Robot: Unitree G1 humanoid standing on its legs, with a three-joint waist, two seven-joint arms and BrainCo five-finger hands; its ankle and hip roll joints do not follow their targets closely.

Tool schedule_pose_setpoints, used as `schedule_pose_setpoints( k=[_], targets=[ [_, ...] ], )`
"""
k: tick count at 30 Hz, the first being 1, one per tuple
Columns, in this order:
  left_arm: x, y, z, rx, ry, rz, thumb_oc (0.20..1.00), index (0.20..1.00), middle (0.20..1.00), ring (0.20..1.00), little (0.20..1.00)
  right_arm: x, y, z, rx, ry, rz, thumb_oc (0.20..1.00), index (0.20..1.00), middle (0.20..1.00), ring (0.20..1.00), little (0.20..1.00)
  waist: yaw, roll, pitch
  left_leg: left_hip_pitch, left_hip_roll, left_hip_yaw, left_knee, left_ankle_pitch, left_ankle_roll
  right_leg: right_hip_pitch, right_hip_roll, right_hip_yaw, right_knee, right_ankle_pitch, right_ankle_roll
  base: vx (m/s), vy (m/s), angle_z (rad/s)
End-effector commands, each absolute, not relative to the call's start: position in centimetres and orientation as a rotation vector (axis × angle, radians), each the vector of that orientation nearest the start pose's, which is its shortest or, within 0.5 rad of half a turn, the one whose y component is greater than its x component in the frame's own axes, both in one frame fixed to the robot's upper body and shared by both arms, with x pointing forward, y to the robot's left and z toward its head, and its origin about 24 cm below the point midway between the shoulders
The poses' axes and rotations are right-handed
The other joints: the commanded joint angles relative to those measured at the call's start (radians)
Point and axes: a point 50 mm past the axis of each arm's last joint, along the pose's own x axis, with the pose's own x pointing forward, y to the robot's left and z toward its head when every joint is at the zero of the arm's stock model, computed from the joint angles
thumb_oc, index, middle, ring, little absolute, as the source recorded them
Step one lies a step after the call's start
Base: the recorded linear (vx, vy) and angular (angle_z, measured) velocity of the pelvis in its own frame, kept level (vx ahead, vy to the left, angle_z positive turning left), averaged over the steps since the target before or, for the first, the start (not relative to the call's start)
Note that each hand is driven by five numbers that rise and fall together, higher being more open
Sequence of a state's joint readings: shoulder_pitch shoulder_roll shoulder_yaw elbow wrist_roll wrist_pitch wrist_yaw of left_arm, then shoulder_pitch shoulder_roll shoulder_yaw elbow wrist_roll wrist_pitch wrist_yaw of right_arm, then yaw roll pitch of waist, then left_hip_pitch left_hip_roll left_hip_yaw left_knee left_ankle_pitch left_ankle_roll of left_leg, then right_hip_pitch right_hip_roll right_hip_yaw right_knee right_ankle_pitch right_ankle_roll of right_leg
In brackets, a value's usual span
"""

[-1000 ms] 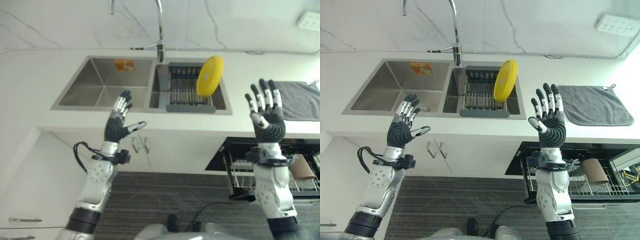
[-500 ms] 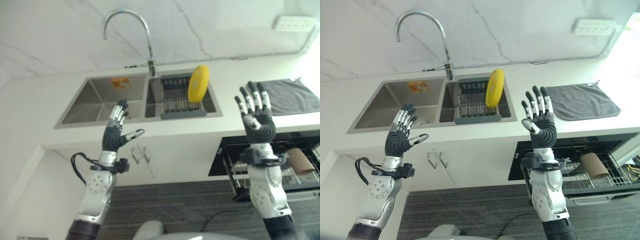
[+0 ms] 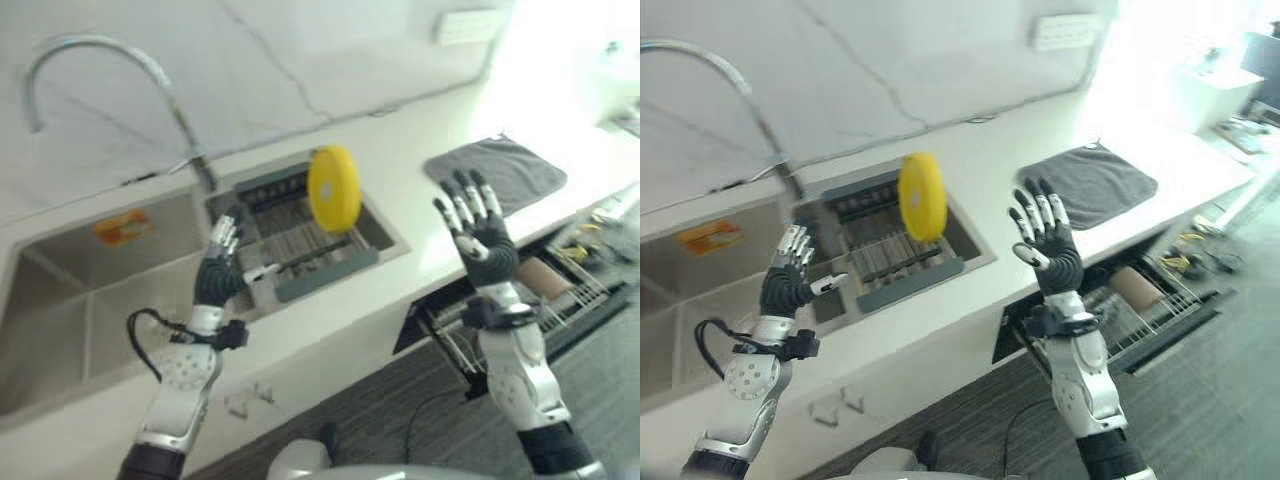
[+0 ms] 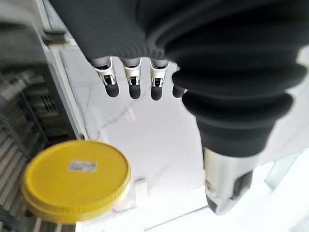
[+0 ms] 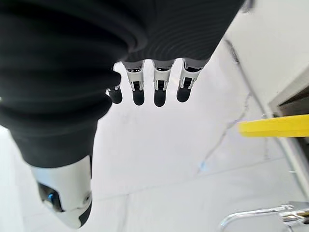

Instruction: Place the dishes in the dishwasher.

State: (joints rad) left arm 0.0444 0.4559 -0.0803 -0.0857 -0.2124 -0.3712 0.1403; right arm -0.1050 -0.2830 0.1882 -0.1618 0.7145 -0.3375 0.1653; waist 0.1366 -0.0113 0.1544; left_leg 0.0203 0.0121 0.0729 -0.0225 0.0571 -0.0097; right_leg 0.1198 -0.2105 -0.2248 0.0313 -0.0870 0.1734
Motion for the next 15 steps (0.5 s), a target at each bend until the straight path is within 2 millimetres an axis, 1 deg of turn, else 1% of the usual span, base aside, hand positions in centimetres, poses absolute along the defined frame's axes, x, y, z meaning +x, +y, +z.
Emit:
schedule_pose_setpoints(
  k=[1, 2, 4, 5, 6, 8, 9, 11, 12, 13, 15],
  targets=[
    [23.2, 20.9, 11.3, 0.195, -0.467, 0.021, 1.0, 1.0, 1.0, 1.0, 1.0, 25.4, -14.0, 14.4, 0.437, -0.559, 0.411, 1.0, 1.0, 1.0, 1.0, 1.0, 0.041, 0.024, -0.063, -0.055, 0.074, -0.123, -0.001, -0.044, -0.091, 0.036, 0.091, 0.006, 0.001, -0.052, -0.055, 0.03, -0.179, -0.52],
    [23.0, 20.8, 11.1, 0.18, -0.466, 0.027, 1.0, 1.0, 1.0, 1.0, 1.0, 25.3, -14.0, 14.4, 0.436, -0.549, 0.416, 1.0, 1.0, 1.0, 1.0, 1.0, 0.036, 0.024, -0.058, -0.067, 0.081, -0.121, 0.009, -0.042, -0.097, 0.028, 0.098, 0.006, 0.004, -0.052, -0.065, 0.02, -0.163, -0.66],
    [22.9, 20.8, 11.0, 0.173, -0.468, 0.026, 1.0, 1.0, 1.0, 1.0, 1.0, 25.2, -14.1, 14.3, 0.423, -0.548, 0.42, 1.0, 1.0, 1.0, 1.0, 1.0, 0.032, 0.023, -0.054, -0.077, 0.085, -0.118, 0.022, -0.042, -0.1, 0.02, 0.103, 0.005, 0.006, -0.051, -0.072, -0.03, -0.126, -0.26],
    [22.7, 20.5, 10.7, 0.167, -0.466, 0.022, 1.0, 1.0, 1.0, 1.0, 1.0, 25.0, -14.0, 14.2, 0.374, -0.542, 0.417, 1.0, 1.0, 1.0, 1.0, 1.0, 0.015, 0.02, -0.045, -0.086, 0.094, -0.095, 0.046, -0.046, -0.1, 0.007, 0.111, -0.002, 0.01, -0.046, -0.08, -0.03, -0.146, -0.07],
    [22.7, 20.5, 10.6, 0.167, -0.467, 0.021, 1.0, 1.0, 1.0, 1.0, 1.0, 25.0, -14.0, 14.2, 0.367, -0.538, 0.412, 1.0, 1.0, 1.0, 1.0, 1.0, 0.014, 0.02, -0.044, -0.087, 0.095, -0.093, 0.048, -0.046, -0.101, 0.007, 0.111, -0.003, 0.01, -0.045, -0.08, -0.01, -0.125, -0.05],
    [22.6, 20.5, 10.6, 0.169, -0.466, 0.018, 1.0, 1.0, 1.0, 1.0, 1.0, 25.1, -14.2, 13.8, 0.318, -0.504, 0.407, 1.0, 1.0, 1.0, 1.0, 1.0, 0.006, 0.021, -0.046, -0.077, 0.11, -0.067, 0.036, -0.036, -0.105, 0.01, 0.109, -0.023, 0.006, -0.045, -0.078, 0.02, -0.006, -0.01],
    [22.7, 20.7, 10.7, 0.169, -0.466, 0.015, 1.0, 1.0, 1.0, 1.0, 1.0, 25.2, -14.4, 13.5, 0.227, -0.472, 0.415, 1.0, 1.0, 1.0, 1.0, 1.0, 0.0, 0.022, -0.052, -0.058, 0.121, -0.046, 0.015, -0.033, -0.11, 0.011, 0.102, -0.041, 0.001, -0.041, -0.075, 0.07, 0.019, 0.05],
    [22.9, 20.6, 10.8, 0.169, -0.469, 0.003, 1.0, 1.0, 1.0, 1.0, 1.0, 25.6, -14.4, 13.7, 0.145, -0.473, 0.426, 1.0, 1.0, 1.0, 1.0, 1.0, 0.008, 0.02, -0.057, -0.044, 0.117, -0.052, 0.007, -0.04, -0.114, 0.014, 0.099, -0.054, -0.008, -0.036, -0.075, 0.07, 0.027, 0.08],
    [23.0, 20.4, 10.8, 0.175, -0.469, -0.006, 1.0, 1.0, 1.0, 1.0, 1.0, 26.0, -14.5, 14.1, 0.129, -0.482, 0.429, 1.0, 1.0, 1.0, 1.0, 1.0, 0.018, 0.018, -0.059, -0.041, 0.11, -0.063, 0.006, -0.045, -0.115, 0.018, 0.098, -0.059, -0.014, -0.032, -0.074, 0.08, 0.014, 0.03],
    [23.3, 20.2, 11.0, 0.181, -0.471, -0.02, 1.0, 1.0, 1.0, 1.0, 1.0, 26.7, -14.4, 14.9, 0.119, -0.491, 0.432, 1.0, 1.0, 1.0, 1.0, 1.0, 0.039, 0.012, -0.064, -0.03, 0.099, -0.084, 0.0, -0.052, -0.115, 0.025, 0.096, -0.071, -0.023, -0.025, -0.072, 0.1, 0.01, 0.03],
    [23.5, 20.1, 11.2, 0.191, -0.472, -0.038, 1.0, 1.0, 1.0, 1.0, 1.0, 28.0, -13.8, 15.5, 0.187, -0.451, 0.462, 1.0, 1.0, 1.0, 1.0, 1.0, 0.066, 0.006, -0.07, -0.017, 0.087, -0.112, -0.005, -0.058, -0.114, 0.032, 0.095, -0.084, -0.04, -0.012, -0.072, 0.12, 0.012, 0.34]
  ],
)
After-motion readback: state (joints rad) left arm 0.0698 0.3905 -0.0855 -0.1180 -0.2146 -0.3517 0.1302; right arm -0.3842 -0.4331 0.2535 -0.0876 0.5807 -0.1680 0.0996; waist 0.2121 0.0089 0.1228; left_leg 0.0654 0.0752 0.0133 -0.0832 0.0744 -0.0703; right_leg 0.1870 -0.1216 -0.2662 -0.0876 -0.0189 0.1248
